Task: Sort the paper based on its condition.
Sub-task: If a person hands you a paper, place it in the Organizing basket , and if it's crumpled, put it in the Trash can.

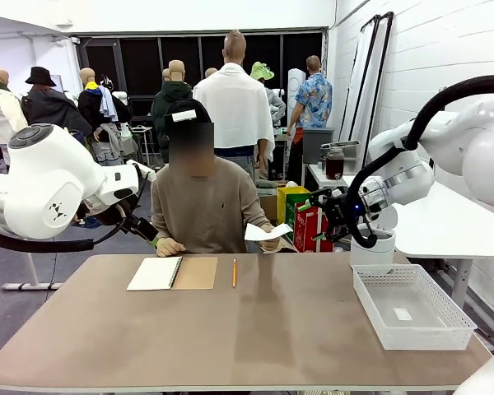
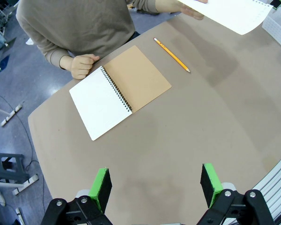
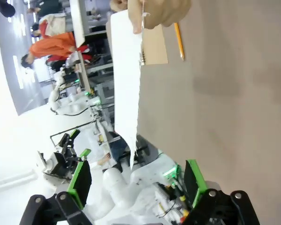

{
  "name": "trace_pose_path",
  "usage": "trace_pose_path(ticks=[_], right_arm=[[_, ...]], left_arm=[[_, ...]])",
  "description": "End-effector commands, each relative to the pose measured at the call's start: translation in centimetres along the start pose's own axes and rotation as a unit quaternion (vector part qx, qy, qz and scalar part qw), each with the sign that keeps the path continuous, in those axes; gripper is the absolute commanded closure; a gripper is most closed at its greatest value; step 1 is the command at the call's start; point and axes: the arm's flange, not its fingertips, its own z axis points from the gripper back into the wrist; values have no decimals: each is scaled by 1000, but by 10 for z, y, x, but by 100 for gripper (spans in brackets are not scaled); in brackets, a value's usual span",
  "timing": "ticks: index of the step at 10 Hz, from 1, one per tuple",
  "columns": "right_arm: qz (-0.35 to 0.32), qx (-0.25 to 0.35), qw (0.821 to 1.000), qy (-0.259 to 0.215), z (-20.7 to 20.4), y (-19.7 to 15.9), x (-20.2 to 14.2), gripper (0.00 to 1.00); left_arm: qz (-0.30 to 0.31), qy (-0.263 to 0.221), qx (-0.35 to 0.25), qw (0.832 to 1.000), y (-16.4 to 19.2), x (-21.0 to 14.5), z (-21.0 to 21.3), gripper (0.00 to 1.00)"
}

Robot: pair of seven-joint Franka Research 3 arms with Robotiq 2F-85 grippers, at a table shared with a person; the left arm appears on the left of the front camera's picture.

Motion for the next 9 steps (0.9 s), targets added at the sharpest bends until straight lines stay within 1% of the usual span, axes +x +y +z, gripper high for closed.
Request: trace_pose_path(ticks=[1, 3, 6, 9], right_arm=[[-29, 25, 999, 20, -7, 8, 22, 0], [-48, 26, 998, 25, -20, 6, 30, 0], [-64, 10, 997, 30, -39, 4, 44, 0], [-71, 16, 996, 43, -51, 1, 52, 0]], left_arm=[[1, 0, -1, 1000, 1, 0, 0, 0], [1, 0, -1, 1000, 1, 0, 0, 0], [1, 0, -1, 1000, 1, 0, 0, 0], [1, 0, -1, 1000, 1, 0, 0, 0]])
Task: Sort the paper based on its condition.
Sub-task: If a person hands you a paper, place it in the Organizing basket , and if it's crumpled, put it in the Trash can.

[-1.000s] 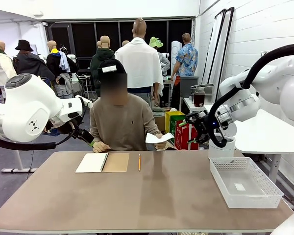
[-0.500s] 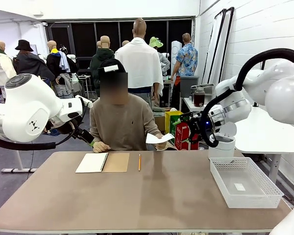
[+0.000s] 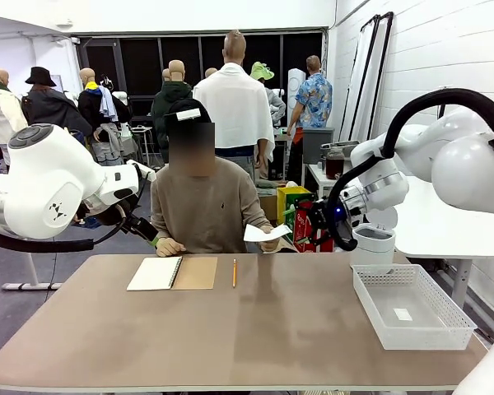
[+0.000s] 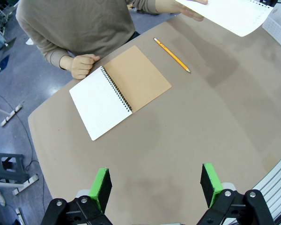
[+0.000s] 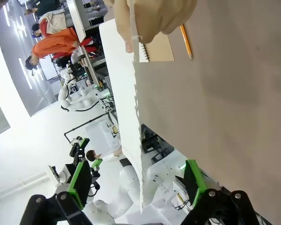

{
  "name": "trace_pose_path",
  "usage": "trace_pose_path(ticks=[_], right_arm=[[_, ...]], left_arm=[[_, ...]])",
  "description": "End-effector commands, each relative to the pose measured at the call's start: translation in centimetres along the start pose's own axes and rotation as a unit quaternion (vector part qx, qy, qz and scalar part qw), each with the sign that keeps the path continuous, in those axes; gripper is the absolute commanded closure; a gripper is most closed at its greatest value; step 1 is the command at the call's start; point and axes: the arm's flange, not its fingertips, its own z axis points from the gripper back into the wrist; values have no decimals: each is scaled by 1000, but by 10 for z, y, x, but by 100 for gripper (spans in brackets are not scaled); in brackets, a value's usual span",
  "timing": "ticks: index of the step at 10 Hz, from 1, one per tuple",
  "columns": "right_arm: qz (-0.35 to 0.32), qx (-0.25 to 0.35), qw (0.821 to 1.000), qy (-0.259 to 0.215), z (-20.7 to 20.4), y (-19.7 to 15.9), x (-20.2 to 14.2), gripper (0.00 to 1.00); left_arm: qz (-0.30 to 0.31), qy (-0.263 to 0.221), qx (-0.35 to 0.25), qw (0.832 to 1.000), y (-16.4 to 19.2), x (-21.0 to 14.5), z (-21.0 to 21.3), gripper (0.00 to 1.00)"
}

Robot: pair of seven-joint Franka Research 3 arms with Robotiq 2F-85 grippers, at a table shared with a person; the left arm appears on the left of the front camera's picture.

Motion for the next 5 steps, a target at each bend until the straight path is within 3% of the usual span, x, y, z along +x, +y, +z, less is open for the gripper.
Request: trace_pose_path(ticks=[1, 2, 3, 4, 5], right_arm=[[-13, 11, 1000, 11, -7, 6, 11, 0], [-15, 12, 1000, 8, -9, 7, 11, 18], [-18, 10, 1000, 6, -10, 7, 12, 29], [-26, 8, 1000, 5, -9, 7, 13, 31], [-27, 8, 1000, 2, -10, 7, 14, 49]], left_arm=[[1, 0, -1, 1000, 1, 0, 0, 0], [1, 0, -1, 1000, 1, 0, 0, 0], [1, 0, -1, 1000, 1, 0, 0, 0], [1, 0, -1, 1000, 1, 0, 0, 0], [1, 0, -1, 1000, 1, 0, 0, 0]])
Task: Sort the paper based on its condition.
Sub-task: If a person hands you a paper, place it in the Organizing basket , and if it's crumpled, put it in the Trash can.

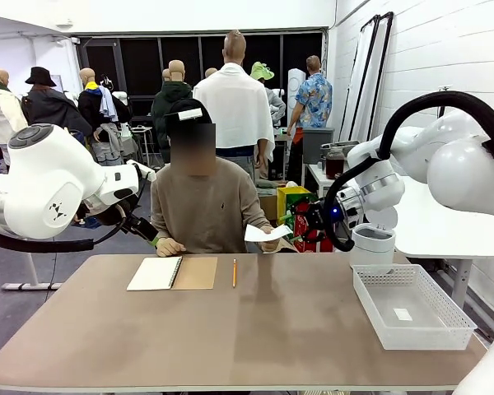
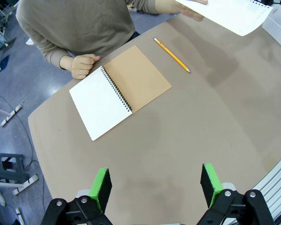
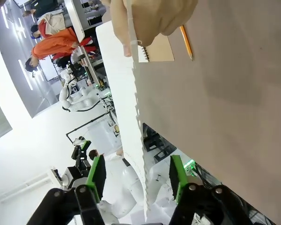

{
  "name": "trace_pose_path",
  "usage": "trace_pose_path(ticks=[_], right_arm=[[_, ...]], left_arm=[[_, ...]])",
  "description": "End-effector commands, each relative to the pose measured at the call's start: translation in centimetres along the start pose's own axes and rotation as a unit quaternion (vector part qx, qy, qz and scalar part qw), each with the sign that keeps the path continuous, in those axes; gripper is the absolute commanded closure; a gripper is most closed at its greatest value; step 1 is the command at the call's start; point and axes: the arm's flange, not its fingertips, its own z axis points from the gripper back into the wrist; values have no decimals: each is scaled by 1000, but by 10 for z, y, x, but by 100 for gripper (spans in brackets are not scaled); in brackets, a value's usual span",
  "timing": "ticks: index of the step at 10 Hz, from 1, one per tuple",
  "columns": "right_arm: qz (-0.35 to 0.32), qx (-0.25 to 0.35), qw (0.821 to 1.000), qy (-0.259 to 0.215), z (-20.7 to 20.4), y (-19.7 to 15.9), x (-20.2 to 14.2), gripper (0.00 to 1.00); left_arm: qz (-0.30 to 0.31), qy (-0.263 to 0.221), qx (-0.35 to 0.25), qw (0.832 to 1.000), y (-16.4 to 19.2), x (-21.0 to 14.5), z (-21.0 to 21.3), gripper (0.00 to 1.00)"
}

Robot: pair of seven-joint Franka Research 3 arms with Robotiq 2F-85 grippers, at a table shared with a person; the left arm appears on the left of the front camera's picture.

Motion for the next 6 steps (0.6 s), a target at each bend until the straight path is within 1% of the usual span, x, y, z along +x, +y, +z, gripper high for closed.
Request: trace_pose_path(ticks=[1, 2, 3, 4, 6], right_arm=[[-16, 8, 1000, -1, -3, 8, 7, 56], [-20, 5, 1000, -3, -4, 8, 7, 72], [-20, 6, 1000, -3, -4, 8, 7, 90], [-25, 2, 1000, -5, -4, 8, 8, 100], [-23, 5, 1000, -11, -4, 7, 8, 100]], left_arm=[[1, 0, -1, 1000, 1, 0, 0, 0], [1, 0, -1, 1000, 1, 0, 0, 0], [1, 0, -1, 1000, 1, 0, 0, 0], [1, 0, -1, 1000, 1, 0, 0, 0], [1, 0, -1, 1000, 1, 0, 0, 0]])
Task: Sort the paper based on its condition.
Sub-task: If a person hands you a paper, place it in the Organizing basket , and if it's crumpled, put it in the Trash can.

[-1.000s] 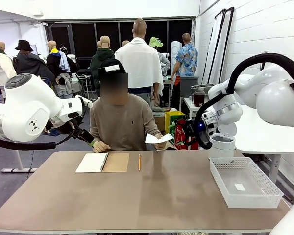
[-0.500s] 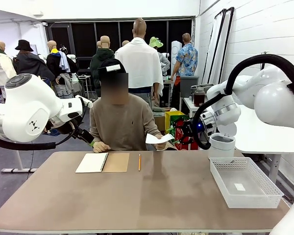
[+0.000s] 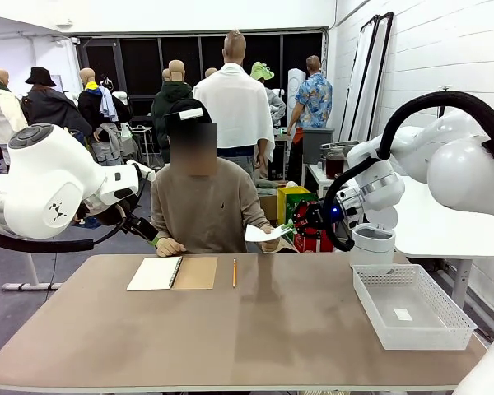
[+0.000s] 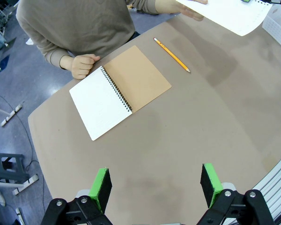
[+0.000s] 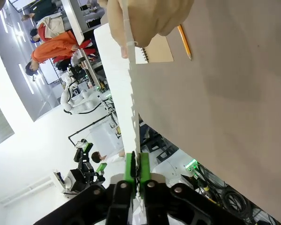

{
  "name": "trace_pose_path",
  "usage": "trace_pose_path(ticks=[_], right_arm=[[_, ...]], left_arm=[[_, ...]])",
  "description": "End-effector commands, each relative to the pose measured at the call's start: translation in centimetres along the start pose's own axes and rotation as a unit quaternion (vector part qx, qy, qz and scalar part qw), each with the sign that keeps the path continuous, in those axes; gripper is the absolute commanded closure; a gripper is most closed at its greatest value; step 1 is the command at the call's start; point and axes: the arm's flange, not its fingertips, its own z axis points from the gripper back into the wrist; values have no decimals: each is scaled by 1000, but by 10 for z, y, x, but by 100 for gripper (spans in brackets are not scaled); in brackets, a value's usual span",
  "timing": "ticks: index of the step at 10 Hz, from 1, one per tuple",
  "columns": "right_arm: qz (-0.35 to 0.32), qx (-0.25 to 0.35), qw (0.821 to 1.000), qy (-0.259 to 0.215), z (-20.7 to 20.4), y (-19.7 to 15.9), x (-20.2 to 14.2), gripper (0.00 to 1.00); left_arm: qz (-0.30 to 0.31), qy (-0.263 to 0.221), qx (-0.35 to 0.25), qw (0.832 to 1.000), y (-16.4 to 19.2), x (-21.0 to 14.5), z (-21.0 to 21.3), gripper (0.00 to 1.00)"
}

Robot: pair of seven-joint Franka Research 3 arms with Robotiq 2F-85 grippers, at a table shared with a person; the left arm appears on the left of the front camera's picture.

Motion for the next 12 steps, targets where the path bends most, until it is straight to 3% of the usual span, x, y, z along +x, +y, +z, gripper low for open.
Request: trace_pose_path(ticks=[1, 5, 8, 12], right_arm=[[-11, 7, 1000, -7, -4, 7, 7, 100], [2, 13, 1000, 6, 7, 17, -5, 100], [30, 16, 999, -11, 37, 31, -24, 100], [88, -69, 992, -56, 104, 12, -69, 100]], left_arm=[[1, 0, -1, 1000, 1, 0, 0, 0], [1, 0, -1, 1000, 1, 0, 0, 0], [1, 0, -1, 1000, 1, 0, 0, 0], [1, 0, -1, 1000, 1, 0, 0, 0]])
